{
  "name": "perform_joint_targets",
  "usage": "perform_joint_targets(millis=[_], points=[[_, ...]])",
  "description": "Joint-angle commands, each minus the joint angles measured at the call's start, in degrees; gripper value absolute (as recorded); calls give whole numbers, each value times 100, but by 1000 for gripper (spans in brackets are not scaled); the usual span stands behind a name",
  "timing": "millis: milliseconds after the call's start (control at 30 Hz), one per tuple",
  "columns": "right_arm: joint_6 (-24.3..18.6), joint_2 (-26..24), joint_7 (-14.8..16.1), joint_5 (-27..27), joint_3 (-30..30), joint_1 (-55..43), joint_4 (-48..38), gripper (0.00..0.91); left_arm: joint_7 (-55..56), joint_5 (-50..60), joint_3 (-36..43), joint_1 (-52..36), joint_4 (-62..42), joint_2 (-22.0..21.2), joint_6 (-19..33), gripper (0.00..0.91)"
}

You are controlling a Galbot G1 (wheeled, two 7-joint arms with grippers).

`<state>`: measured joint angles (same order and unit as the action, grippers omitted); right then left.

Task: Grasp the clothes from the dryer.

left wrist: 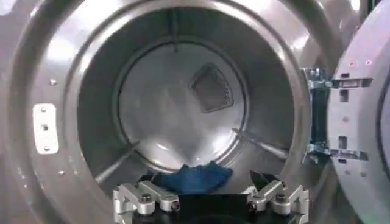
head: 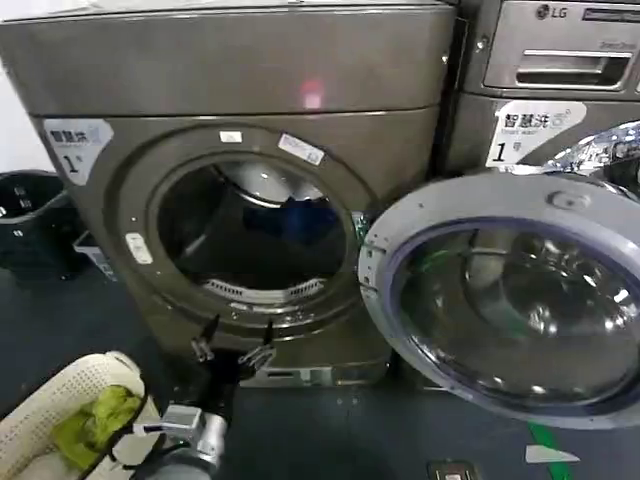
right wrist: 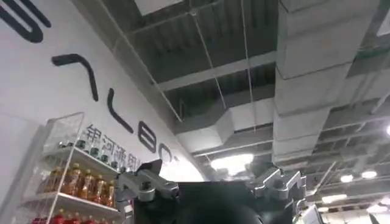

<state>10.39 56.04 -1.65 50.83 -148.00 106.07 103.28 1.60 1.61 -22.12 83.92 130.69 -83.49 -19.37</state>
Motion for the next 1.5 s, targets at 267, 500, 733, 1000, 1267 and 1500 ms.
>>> perform_joint_targets(millis=[267,500,733,1000,1267,1500], points=[[-22,17,2,-2,4,-30,-10,907,-9,0,2,-19,-34,-33,3,907],[-10,28,0,-2,-3,-44,-7,907,-9,-5,1,-81,-98,-42,12,907],[19,14,-19,0,-122,-18,-121,907,-16,1,31,-108,-129,-56,12,907],[24,13,-6,-9,-148,-13,-149,907,-14,7,38,-89,-117,-45,17,907],[-17,13,22,-22,-103,-23,-91,907,-4,7,33,-83,-104,-20,16,907],[-49,37,49,-19,-101,-1,-46,907,-2,4,40,-66,-80,-4,13,907]])
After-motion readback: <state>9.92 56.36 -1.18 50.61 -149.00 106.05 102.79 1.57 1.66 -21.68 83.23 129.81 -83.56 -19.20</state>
